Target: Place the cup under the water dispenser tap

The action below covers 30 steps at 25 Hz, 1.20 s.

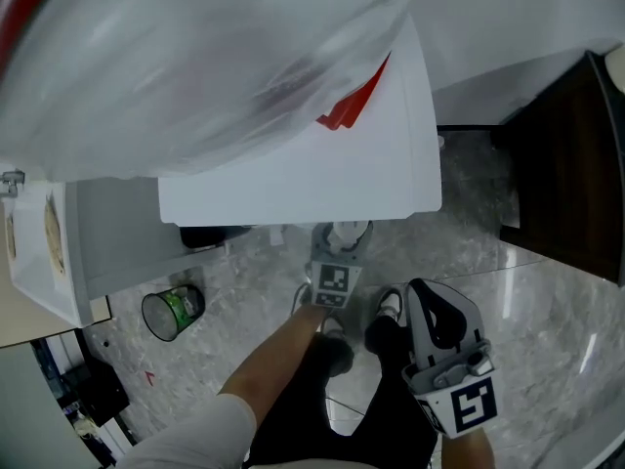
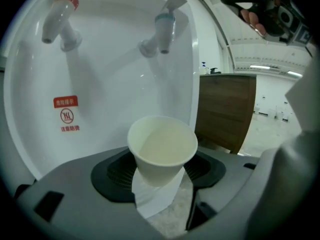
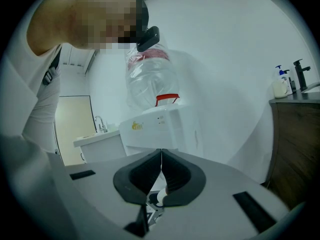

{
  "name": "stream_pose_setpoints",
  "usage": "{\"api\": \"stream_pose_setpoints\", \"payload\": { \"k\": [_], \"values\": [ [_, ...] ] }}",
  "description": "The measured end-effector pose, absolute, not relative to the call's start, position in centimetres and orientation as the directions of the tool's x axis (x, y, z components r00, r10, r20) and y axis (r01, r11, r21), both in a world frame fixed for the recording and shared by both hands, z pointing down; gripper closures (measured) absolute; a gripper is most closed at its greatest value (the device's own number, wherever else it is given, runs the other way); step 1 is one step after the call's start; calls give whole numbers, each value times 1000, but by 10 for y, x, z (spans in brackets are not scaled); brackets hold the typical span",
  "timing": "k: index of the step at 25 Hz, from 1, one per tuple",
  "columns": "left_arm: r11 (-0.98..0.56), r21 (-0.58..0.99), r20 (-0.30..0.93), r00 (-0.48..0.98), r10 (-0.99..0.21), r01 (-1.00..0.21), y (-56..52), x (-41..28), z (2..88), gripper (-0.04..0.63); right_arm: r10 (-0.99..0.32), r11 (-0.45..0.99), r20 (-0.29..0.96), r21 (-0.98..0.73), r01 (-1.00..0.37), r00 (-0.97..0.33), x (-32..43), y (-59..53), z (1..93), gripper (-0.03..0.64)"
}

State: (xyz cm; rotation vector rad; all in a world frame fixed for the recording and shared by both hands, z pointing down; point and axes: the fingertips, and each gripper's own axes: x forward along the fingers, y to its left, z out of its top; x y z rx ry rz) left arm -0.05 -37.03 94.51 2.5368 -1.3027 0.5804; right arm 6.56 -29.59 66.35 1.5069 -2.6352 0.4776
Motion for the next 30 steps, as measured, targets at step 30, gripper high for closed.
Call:
{"api": "stream_pose_setpoints", "payload": {
  "k": [30],
  "values": [
    [-534, 126, 515, 515, -685, -836, -299, -19, 812, 239, -798, 456, 289, -282, -844, -528, 54, -252, 579, 600]
  ]
}}
